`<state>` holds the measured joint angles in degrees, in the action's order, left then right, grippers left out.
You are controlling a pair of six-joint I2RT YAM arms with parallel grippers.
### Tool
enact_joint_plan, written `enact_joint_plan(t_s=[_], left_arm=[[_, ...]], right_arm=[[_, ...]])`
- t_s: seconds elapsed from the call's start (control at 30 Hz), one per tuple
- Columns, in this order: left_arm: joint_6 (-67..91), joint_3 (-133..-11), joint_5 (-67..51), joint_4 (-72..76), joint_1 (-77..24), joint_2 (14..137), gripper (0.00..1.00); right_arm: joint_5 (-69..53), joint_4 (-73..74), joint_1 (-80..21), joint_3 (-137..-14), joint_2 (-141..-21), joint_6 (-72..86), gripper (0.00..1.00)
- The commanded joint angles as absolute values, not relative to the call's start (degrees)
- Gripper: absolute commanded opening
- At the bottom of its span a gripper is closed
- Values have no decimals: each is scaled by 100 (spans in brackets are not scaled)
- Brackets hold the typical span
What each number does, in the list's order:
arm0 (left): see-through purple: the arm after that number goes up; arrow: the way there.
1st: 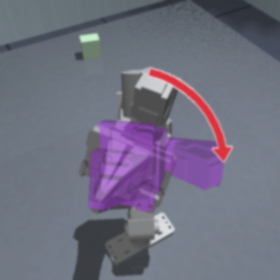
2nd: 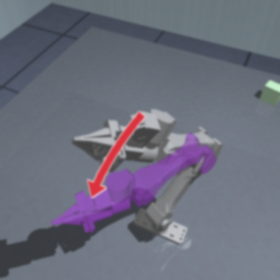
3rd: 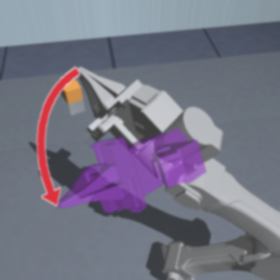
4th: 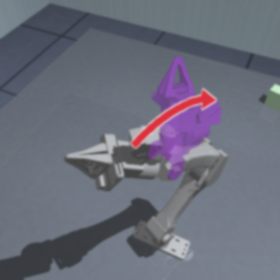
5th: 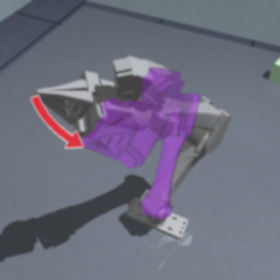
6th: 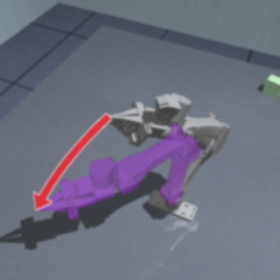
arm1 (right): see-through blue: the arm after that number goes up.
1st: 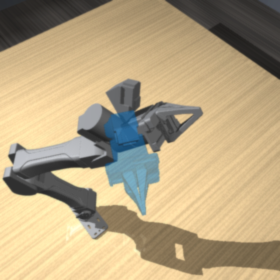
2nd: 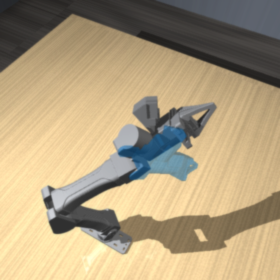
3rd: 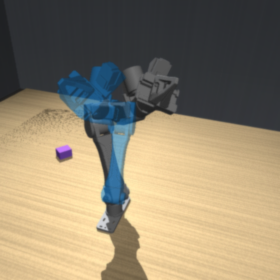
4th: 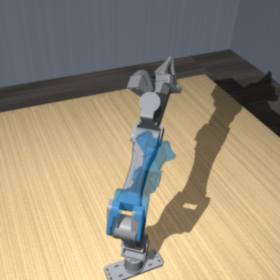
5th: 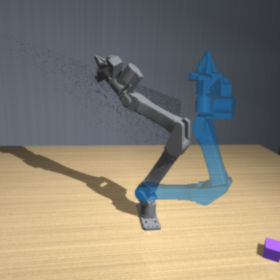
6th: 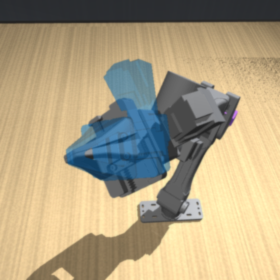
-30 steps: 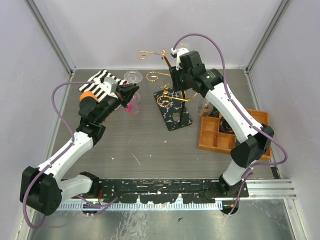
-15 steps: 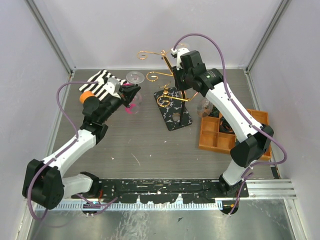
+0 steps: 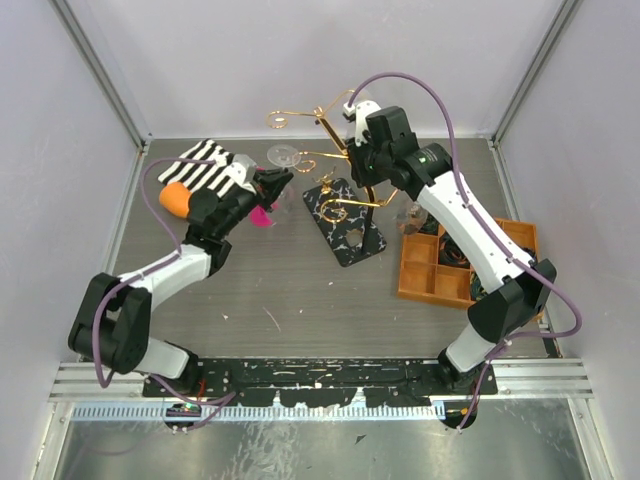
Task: Place the wine glass upside down on the wine glass rack
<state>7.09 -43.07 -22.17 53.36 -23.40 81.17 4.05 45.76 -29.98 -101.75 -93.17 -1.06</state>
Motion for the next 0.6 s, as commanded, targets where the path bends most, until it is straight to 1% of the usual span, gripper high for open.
enact_joint_plan(t_s=[0.0, 0.57], left_arm=[[868, -4673, -2294, 6396, -2330, 8399, 0], [1002, -5190, -1956, 6941, -2331, 9373, 0]], right_arm=[[316, 4612, -2980, -10218, -8728, -327, 0], [349, 4623, -2971, -10145, -8657, -375, 0]])
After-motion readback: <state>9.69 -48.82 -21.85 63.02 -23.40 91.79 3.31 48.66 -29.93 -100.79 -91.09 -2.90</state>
